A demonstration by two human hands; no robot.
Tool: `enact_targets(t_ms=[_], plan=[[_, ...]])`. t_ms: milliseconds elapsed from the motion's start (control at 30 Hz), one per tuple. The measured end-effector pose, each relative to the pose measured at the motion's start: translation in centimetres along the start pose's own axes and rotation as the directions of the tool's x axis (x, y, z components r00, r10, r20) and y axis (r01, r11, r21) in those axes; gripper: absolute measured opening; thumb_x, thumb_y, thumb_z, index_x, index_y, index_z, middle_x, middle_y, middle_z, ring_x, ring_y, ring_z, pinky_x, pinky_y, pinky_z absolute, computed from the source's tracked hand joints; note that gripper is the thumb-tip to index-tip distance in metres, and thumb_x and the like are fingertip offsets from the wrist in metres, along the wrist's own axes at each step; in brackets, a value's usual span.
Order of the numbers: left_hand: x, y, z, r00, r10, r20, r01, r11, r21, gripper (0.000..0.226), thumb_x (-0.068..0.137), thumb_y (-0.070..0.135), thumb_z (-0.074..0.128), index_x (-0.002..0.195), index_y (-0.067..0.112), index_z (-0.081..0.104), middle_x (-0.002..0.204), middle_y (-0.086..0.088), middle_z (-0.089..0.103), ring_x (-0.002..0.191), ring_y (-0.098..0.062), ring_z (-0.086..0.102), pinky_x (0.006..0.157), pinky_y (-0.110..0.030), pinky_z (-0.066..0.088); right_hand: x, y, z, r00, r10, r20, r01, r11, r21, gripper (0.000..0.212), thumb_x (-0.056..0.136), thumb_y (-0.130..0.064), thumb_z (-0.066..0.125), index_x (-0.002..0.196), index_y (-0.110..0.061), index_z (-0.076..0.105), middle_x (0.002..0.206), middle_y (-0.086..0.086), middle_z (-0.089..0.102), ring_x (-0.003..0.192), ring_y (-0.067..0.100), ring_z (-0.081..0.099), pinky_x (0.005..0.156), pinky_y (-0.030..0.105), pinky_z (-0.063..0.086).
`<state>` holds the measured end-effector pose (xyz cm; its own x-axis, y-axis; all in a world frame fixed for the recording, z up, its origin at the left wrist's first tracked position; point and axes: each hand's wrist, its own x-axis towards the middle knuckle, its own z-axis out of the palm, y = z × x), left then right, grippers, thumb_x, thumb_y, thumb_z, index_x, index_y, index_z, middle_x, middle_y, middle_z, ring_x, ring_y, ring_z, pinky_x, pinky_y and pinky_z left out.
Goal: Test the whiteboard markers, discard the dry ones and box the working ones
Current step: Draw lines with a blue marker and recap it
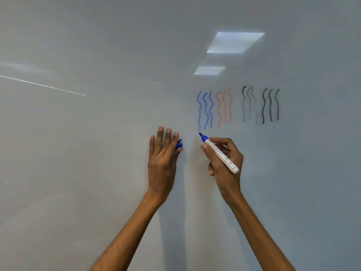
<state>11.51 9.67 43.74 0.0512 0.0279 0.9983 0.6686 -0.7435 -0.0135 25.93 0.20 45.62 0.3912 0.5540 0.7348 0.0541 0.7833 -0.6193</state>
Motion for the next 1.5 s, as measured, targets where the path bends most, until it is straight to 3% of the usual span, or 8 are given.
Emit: enact_targets(t_ms=[200, 300, 400, 500, 933, 1267, 1367, 1500], plan=[[-1.1, 1.3, -2.3, 0.983, -0.141, 0.117, 0.168, 0.949, -0.268, 0.035, 0.097, 0.013, 0.058, 0.131, 0.003, 0.059, 0.145, -0.007, 0.049, 0.146, -0.022, 0.03, 0.122, -0.043, 0.021, -1.8, -0.1, -1.5, 0.99, 0.135, 0.043, -0.137, 0.989, 0.057, 0.01, 0.09, -0.014, 0.07, 0.1, -0.012, 0.068, 0.086, 0.009, 0.072, 0.04, 0.015, 0.041, 0.04, 0.019, 0.035], [-3.3, 2.2, -3.6, 0.953, -0.231, 0.195, 0.287, 0.895, -0.341, 0.032, 0.096, 0.02, 0.06, 0.126, 0.011, 0.064, 0.14, 0.002, 0.054, 0.141, -0.014, 0.04, 0.119, -0.038, 0.029, -3.0, 0.2, -2.1, 0.982, 0.186, 0.04, -0.188, 0.98, 0.058, 0.011, 0.091, -0.018, 0.068, 0.1, -0.011, 0.069, 0.081, 0.006, 0.073, 0.038, 0.015, 0.039, 0.038, 0.02, 0.033], [-5.6, 2.9, -4.5, 0.926, -0.29, 0.242, 0.362, 0.865, -0.346, 0.032, 0.097, 0.035, 0.058, 0.121, 0.016, 0.068, 0.125, 0.005, 0.065, 0.121, -0.007, 0.057, 0.101, -0.044, 0.048, -4.1, 0.6, -2.7, 0.974, 0.221, 0.05, -0.223, 0.974, 0.037, 0.015, 0.092, -0.019, 0.066, 0.098, -0.007, 0.071, 0.076, 0.005, 0.072, 0.036, 0.015, 0.039, 0.038, 0.02, 0.032], [-7.2, 3.7, -5.2, 0.899, -0.335, 0.282, 0.422, 0.836, -0.35, 0.034, 0.097, 0.039, 0.057, 0.118, 0.017, 0.07, 0.113, 0.014, 0.068, 0.107, 0.006, 0.058, 0.091, -0.039, 0.052, -5.2, 1.1, -3.1, 0.963, 0.259, 0.074, -0.26, 0.966, -0.006, 0.016, 0.093, -0.02, 0.065, 0.096, -0.005, 0.071, 0.074, 0.004, 0.071, 0.035, 0.015, 0.039, 0.038, 0.021, 0.032], [-10.9, 5.0, -6.0, 0.85, -0.227, 0.476, 0.361, 0.909, -0.211, 0.034, 0.094, 0.038, 0.057, 0.119, 0.02, 0.069, 0.108, 0.005, 0.072, 0.094, -0.005, 0.06, 0.085, -0.017, 0.043, -8.2, 3.7, -4.9, 0.919, 0.378, 0.111, -0.364, 0.923, -0.127, 0.018, 0.092, -0.023, 0.067, 0.091, -0.006, 0.072, 0.071, 0.005, 0.072, 0.038, 0.015, 0.044, 0.039, 0.023, 0.036], [-12.9, 6.5, -6.6, 0.744, -0.329, 0.581, 0.555, 0.789, -0.263, 0.027, 0.099, 0.035, 0.054, 0.113, 0.018, 0.069, 0.097, 0.012, 0.069, 0.086, -0.006, 0.061, 0.077, -0.017, 0.045, -11.2, 5.6, -4.7, 0.901, 0.422, 0.101, -0.412, 0.905, -0.108, 0.011, 0.091, -0.018, 0.069, 0.085, -0.009, 0.072, 0.067, 0.005, 0.068, 0.037, 0.016, 0.042, 0.039, 0.022, 0.035], [-13.4, 7.4, -6.8, 0.756, -0.359, 0.547, 0.576, 0.762, -0.295, 0.022, 0.099, 0.026, 0.057, 0.111, 0.013, 0.07, 0.087, 0.01, 0.066, 0.078, -0.005, 0.062, 0.073, -0.015, 0.046, -12.2, 5.8, -4.3, 0.89, 0.455, 0.037, -0.453, 0.89, -0.049, 0.012, 0.09, -0.018, 0.069, 0.082, -0.01, 0.073, 0.064, 0.004, 0.067, 0.038, 0.015, 0.042, 0.041, 0.022, 0.035], [-14.7, 7.8, -7.1, 0.787, -0.349, 0.508, 0.548, 0.775, -0.316, 0.018, 0.098, 0.018, 0.058, 0.109, 0.01, 0.07, 0.089, 0.006, 0.069, 0.078, -0.009, 0.063, 0.073, -0.025, 0.051, -14.1, 5.8, -3.7, 0.869, 0.495, -0.014, -0.495, 0.868, 0.041, 0.012, 0.091, -0.016, 0.068, 0.082, -0.007, 0.071, 0.061, 0.005, 0.065, 0.041, 0.016, 0.051, 0.044, 0.024, 0.041]])
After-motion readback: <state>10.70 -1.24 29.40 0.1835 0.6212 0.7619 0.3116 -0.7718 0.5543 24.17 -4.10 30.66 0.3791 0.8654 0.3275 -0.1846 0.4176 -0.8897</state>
